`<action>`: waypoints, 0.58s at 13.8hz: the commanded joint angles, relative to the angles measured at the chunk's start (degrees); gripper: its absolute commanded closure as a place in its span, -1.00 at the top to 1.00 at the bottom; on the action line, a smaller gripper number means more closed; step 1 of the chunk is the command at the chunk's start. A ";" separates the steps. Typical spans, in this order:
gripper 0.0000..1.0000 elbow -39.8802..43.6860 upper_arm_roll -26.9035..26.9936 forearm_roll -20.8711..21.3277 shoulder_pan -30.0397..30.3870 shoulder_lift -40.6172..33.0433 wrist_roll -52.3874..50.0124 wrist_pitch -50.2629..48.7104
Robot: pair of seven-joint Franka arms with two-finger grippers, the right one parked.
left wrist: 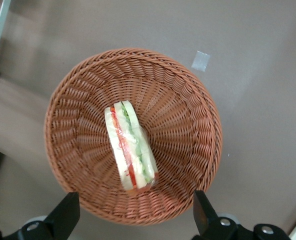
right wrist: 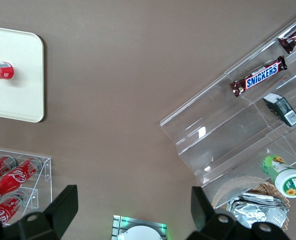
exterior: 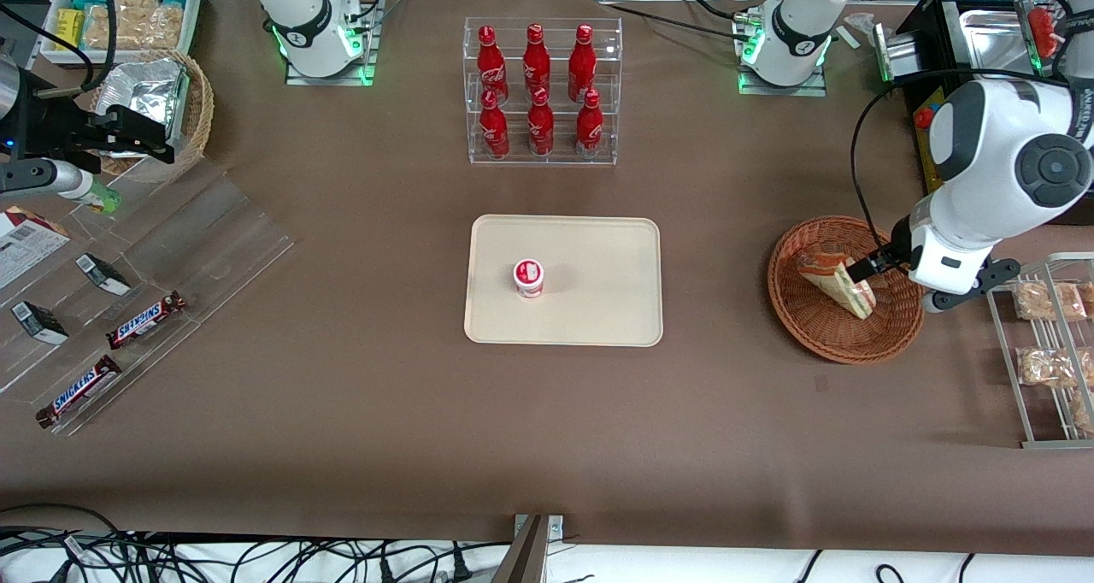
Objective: Place sandwich from basket to tray
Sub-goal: 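Lower the open left gripper around the sandwich and close it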
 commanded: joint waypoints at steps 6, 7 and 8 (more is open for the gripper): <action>1.00 -14.08 -0.15 6.77 0.45 -2.30 -10.73 17.34; 1.00 -14.44 -0.15 6.78 0.54 -1.86 -10.91 18.14; 1.00 -14.53 -0.15 6.78 0.54 -1.42 -11.09 18.76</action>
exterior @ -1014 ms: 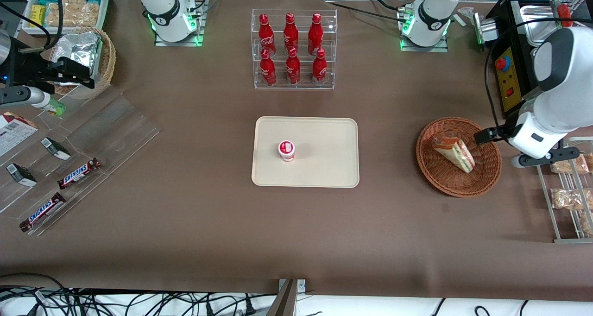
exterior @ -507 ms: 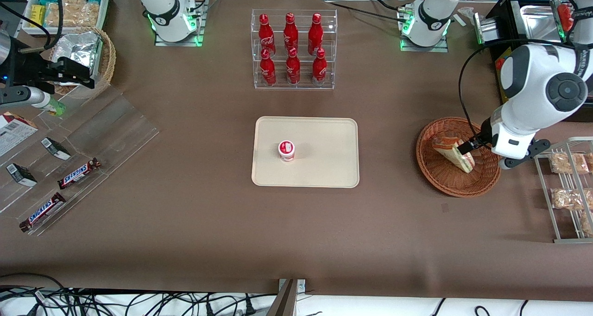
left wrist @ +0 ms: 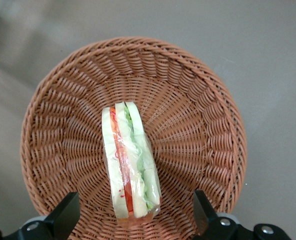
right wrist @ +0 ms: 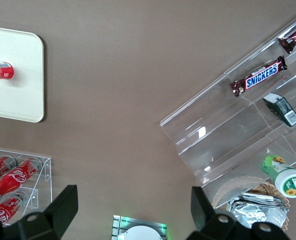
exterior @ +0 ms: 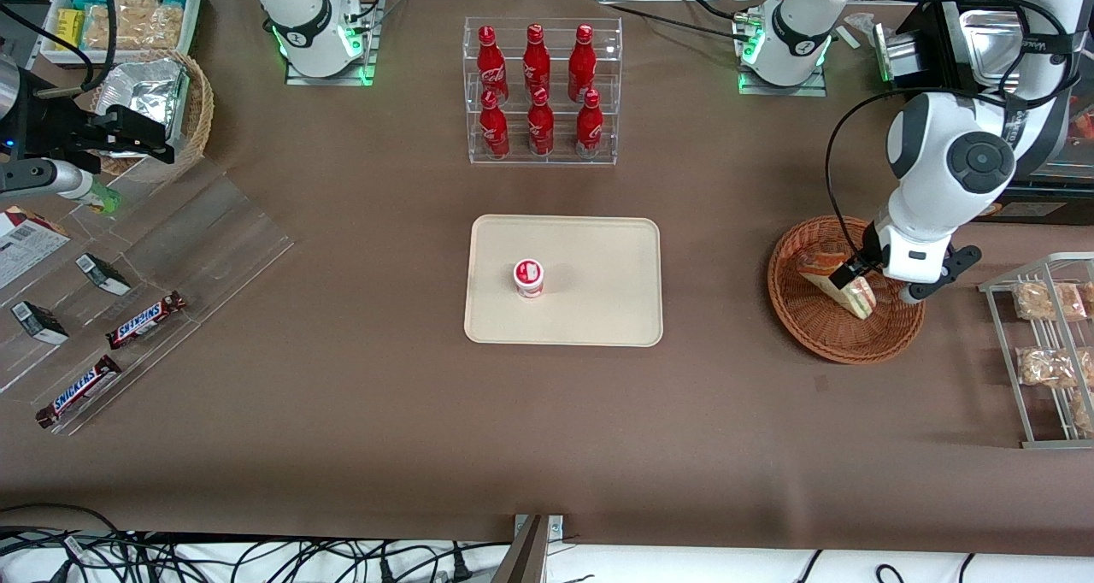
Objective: Place sandwich from basket to tray
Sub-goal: 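Lower the open left gripper around the sandwich and close it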
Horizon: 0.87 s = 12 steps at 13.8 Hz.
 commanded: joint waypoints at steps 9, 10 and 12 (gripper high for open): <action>1.00 -4.38 -0.11 3.12 2.00 4.03 -1.75 10.24; 1.00 -4.46 -0.02 3.12 2.00 4.74 -1.75 11.38; 1.00 -4.72 -0.02 3.12 2.00 5.62 -1.84 11.91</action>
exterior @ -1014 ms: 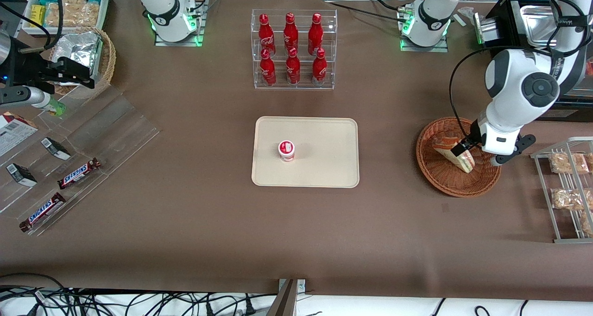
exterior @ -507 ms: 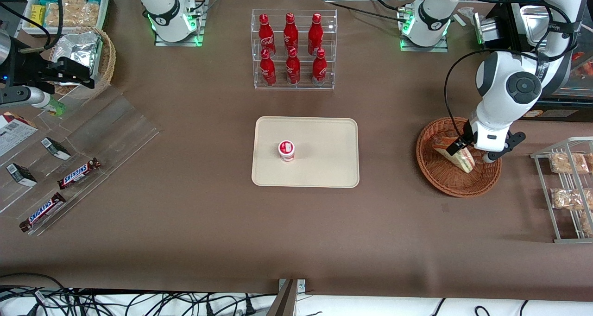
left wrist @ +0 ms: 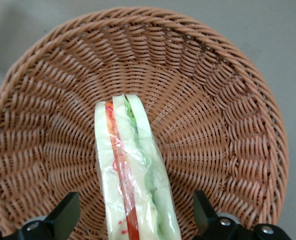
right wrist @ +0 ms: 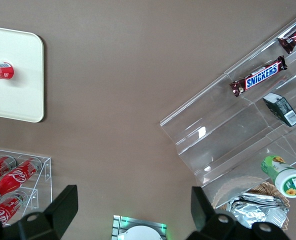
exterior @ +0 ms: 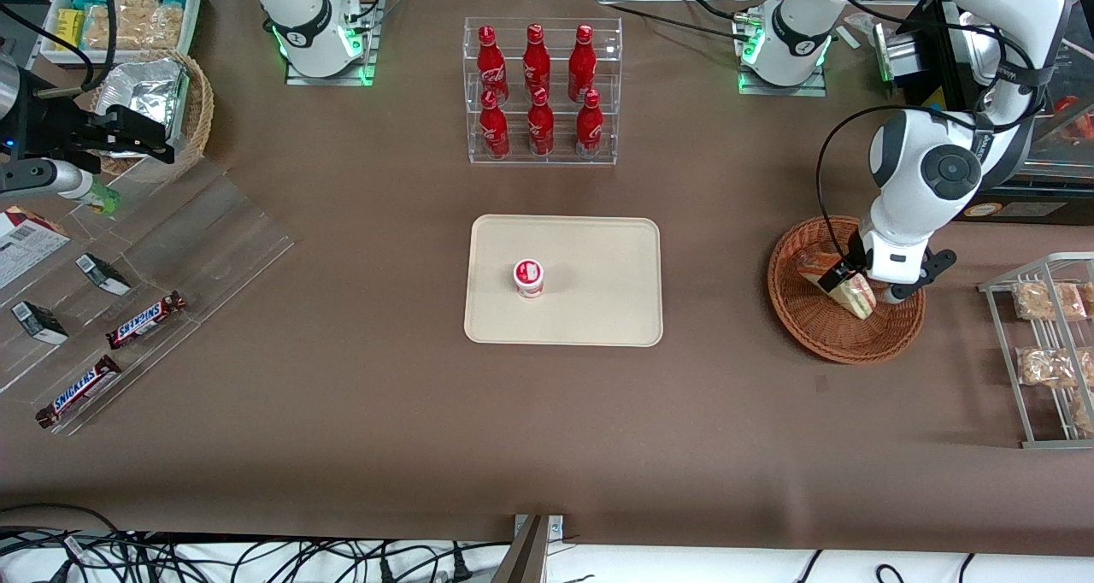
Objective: Place sandwich from basket to tray
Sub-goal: 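Lower the open left gripper around the sandwich and close it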
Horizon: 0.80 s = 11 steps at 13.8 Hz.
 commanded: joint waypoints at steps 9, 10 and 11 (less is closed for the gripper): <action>-0.95 -2.21 -0.15 2.47 0.12 0.81 -4.39 5.37; -1.00 -2.21 -0.15 3.52 0.12 0.81 -4.57 5.55; -1.00 -2.21 -0.24 3.97 0.12 0.81 -4.57 5.46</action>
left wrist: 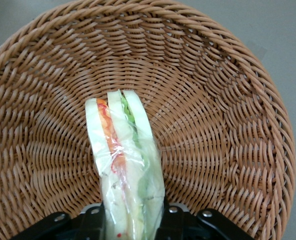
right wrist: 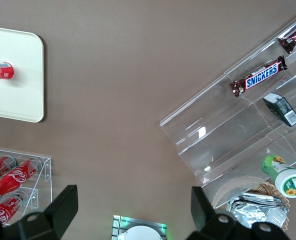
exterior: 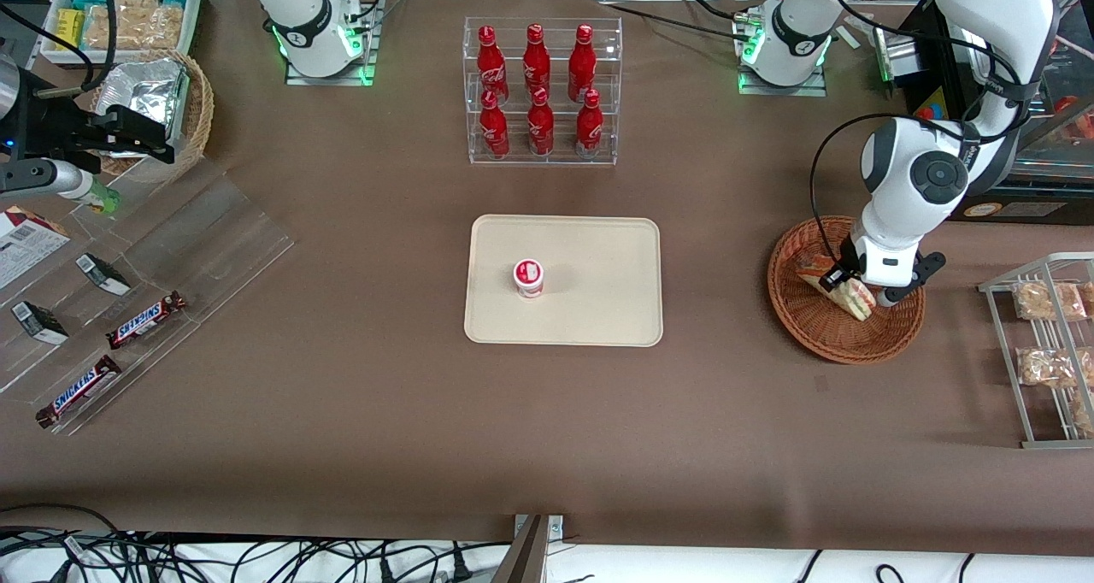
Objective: Place sandwich from basket to tray
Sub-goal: 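Lower the open left gripper around the sandwich and close it, then lift the sandwich and carry it toward the cream tray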
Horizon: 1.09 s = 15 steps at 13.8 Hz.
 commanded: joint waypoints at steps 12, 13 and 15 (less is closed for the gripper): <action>-1.00 21.06 -4.58 -4.61 -0.14 -6.42 12.55 -36.10; -1.00 24.23 -4.94 -5.50 -0.32 -6.24 13.35 -40.32; -1.00 28.63 -5.90 -7.87 -0.58 -5.80 15.11 -45.61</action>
